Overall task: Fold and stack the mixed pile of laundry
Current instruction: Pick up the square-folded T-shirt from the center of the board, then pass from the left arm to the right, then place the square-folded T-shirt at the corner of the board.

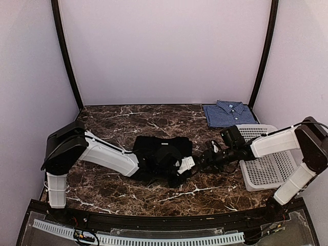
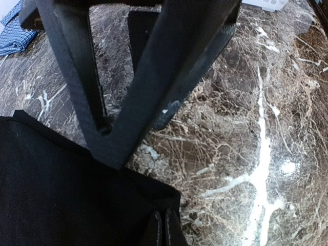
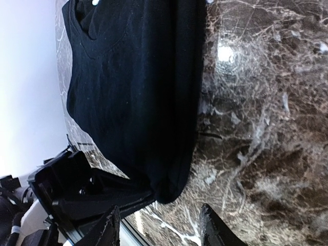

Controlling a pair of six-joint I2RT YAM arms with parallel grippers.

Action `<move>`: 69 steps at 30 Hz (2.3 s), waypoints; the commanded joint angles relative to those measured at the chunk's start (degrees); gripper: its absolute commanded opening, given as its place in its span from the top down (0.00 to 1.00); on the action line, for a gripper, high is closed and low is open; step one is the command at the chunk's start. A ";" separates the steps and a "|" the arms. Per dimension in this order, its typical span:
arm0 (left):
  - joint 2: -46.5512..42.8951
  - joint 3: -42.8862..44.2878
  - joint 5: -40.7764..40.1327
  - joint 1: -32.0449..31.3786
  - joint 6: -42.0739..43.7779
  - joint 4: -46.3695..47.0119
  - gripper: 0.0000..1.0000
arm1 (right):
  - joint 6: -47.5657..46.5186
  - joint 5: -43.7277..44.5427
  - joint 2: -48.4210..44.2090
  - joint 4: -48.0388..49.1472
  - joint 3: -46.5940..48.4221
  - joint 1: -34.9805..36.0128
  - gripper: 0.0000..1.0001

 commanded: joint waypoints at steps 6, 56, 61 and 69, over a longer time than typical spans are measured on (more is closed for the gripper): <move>-7.16 -2.78 3.32 1.82 -6.13 7.86 1.00 | 9.29 -0.68 5.07 9.38 3.11 1.48 0.48; -14.30 -10.80 5.53 3.22 -20.42 -0.16 0.02 | -44.98 40.82 46.35 -53.08 89.65 -6.41 1.00; -13.89 -10.69 9.23 3.25 -21.75 0.21 0.01 | -48.37 43.07 44.79 -51.46 90.81 -9.59 1.00; -12.99 -10.37 9.28 3.20 -21.87 -0.86 0.01 | -50.40 46.31 45.07 -54.74 99.24 -12.35 1.00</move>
